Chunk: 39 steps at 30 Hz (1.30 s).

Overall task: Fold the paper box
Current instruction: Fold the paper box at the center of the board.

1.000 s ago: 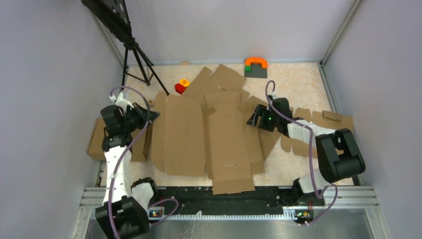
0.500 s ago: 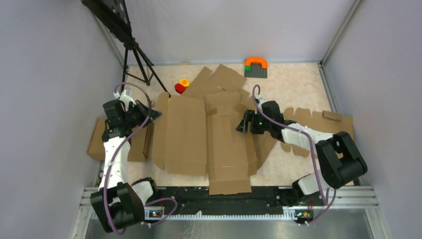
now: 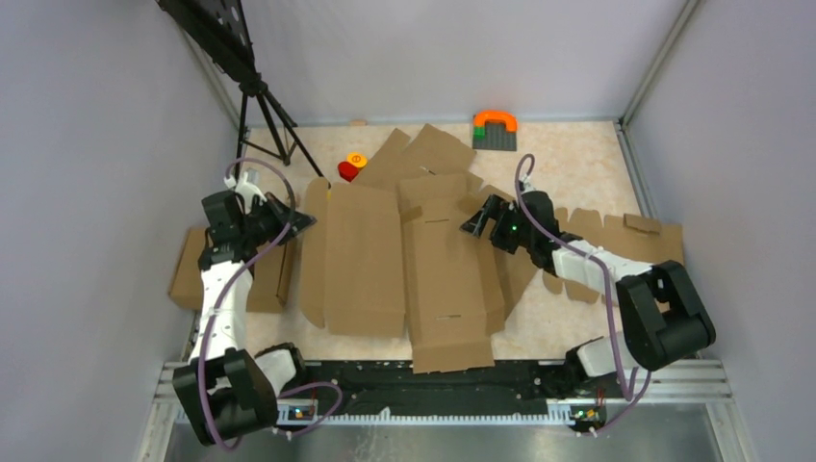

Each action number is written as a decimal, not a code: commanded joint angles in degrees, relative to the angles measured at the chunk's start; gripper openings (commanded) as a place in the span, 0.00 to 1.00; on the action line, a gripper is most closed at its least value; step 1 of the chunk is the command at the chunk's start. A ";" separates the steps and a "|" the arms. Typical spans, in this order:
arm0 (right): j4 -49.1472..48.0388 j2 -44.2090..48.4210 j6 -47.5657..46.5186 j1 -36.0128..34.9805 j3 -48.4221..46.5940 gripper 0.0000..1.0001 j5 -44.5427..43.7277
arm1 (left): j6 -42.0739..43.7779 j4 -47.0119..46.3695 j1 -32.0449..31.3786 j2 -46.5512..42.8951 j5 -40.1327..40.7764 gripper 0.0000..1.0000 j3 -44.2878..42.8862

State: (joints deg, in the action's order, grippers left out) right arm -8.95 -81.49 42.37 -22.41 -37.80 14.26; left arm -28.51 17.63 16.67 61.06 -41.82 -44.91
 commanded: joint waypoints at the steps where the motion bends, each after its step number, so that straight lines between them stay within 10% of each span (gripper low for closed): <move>1: -8.23 0.10 10.31 1.67 0.00 0.88 -2.07 | 1.34 -0.23 -0.73 0.26 -1.61 0.00 -2.27; 12: -18.23 -4.06 30.56 2.85 1.51 0.81 -5.25 | 2.14 0.35 -1.42 1.03 -1.46 0.00 -2.25; 26: -26.05 -8.30 38.00 2.79 4.66 0.14 -4.15 | 2.94 1.26 -2.09 1.61 -1.59 0.00 -2.58; 39: -28.13 -16.63 34.54 5.30 0.07 0.00 0.45 | 3.70 2.30 -2.43 1.61 -1.16 0.00 -3.06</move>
State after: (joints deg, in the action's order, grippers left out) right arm -35.16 -94.72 80.31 -18.28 -33.43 11.18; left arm -26.33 19.11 14.92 62.54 -41.52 -45.76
